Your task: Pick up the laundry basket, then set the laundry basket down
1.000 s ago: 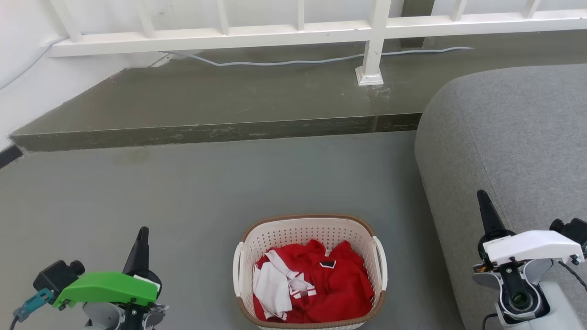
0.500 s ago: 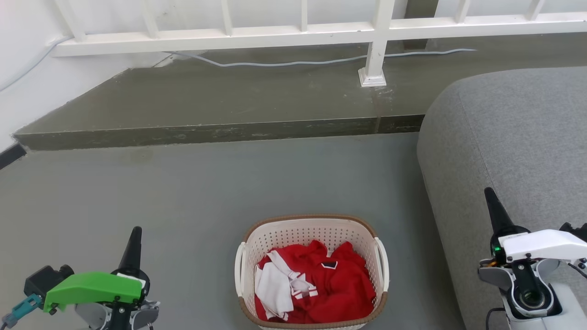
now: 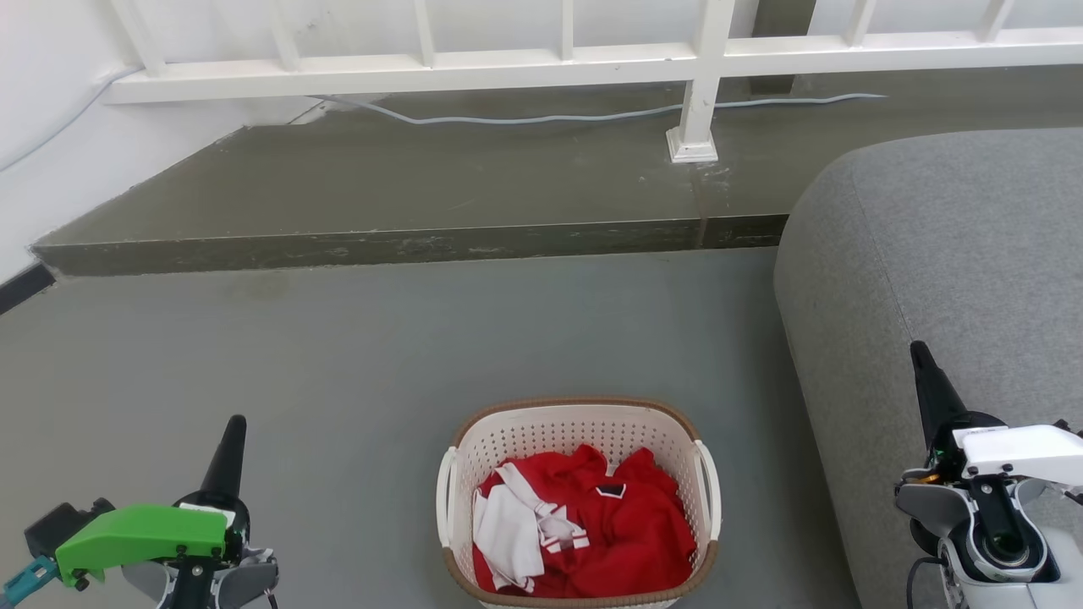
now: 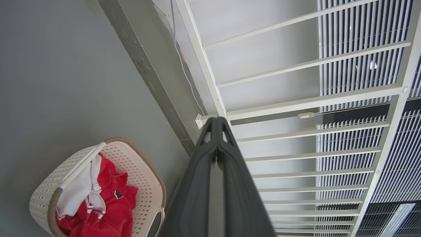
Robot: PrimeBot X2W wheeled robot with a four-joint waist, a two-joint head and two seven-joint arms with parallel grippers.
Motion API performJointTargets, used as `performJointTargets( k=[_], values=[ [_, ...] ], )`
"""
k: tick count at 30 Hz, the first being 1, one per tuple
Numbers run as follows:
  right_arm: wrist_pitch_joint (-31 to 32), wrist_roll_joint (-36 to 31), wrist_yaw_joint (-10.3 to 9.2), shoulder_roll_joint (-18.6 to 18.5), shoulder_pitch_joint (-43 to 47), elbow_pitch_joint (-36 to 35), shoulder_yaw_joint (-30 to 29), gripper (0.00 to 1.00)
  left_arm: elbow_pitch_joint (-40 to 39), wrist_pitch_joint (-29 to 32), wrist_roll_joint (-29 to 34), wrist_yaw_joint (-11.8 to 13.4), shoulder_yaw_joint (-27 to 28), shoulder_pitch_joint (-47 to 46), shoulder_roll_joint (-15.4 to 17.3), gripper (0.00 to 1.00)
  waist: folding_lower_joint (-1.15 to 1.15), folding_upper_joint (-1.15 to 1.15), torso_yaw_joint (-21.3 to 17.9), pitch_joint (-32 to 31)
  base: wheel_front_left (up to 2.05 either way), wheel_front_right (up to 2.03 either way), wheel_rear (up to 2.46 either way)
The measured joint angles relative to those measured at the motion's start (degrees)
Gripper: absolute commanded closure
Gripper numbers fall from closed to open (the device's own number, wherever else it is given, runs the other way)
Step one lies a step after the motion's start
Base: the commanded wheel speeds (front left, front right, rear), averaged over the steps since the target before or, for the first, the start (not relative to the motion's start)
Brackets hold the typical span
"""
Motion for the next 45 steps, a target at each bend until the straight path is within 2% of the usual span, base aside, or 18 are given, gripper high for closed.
performJointTargets(
  k=[18, 45],
  values=[
    [3.1, 11.8, 0.03, 0.8, 0.0, -1.0, -3.1, 1.0, -0.2, 3.4, -11.2, -0.7, 3.1, -0.3, -0.2, 1.0, 0.0, 0.0, 0.6, -0.2, 0.0, 0.0, 0.0],
    [3.1, 12.2, 0.18, 0.8, 0.0, -1.1, -3.3, 1.0, -0.3, 3.4, -11.2, -0.9, 3.4, -0.3, -0.3, 1.0, 0.0, 0.0, 0.6, -0.2, 0.0, 0.0, 0.0]
  ],
)
